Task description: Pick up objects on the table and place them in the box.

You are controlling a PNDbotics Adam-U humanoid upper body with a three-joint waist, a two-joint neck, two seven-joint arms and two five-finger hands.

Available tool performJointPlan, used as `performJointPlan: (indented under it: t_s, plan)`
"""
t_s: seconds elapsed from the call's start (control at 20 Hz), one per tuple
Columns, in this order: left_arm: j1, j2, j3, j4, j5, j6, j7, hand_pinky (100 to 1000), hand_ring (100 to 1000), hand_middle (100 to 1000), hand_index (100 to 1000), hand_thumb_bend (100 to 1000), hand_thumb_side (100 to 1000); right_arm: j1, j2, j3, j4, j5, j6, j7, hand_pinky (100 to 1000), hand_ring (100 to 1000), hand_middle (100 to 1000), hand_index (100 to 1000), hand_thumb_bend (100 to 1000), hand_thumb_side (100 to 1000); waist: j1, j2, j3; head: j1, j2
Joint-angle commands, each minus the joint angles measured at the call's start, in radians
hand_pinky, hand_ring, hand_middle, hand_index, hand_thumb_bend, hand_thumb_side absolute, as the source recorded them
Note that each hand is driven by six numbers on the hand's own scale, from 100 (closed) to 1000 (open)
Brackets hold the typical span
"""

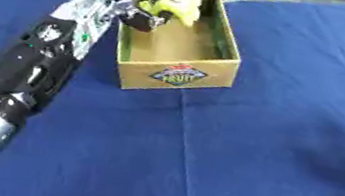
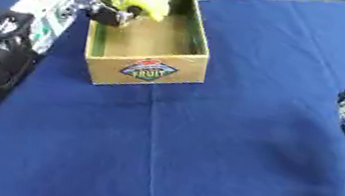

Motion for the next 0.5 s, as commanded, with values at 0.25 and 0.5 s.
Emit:
performJointPlan:
  t_s: [0.25,0.5]
  plan:
    - [-0.002,0.001,-0.002,0.027,-0.027,-0.032,0.005,680,655,679,800,908,264,-0.007,-0.007,-0.005,-0.028,0.001,0.0,0.002,745,895,648,889,100,551,-0.002,-0.02,0.0,0.001,-0.014]
    - [0.001,0.016,0.019,-0.014,0.035,-0.036,-0.012,717,718,752,846,1000,320,-0.005,-0.008,-0.008,-0.029,0.002,0.0,-0.001,745,895,648,890,100,551,-0.003,-0.02,0.004,-0.003,-0.016]
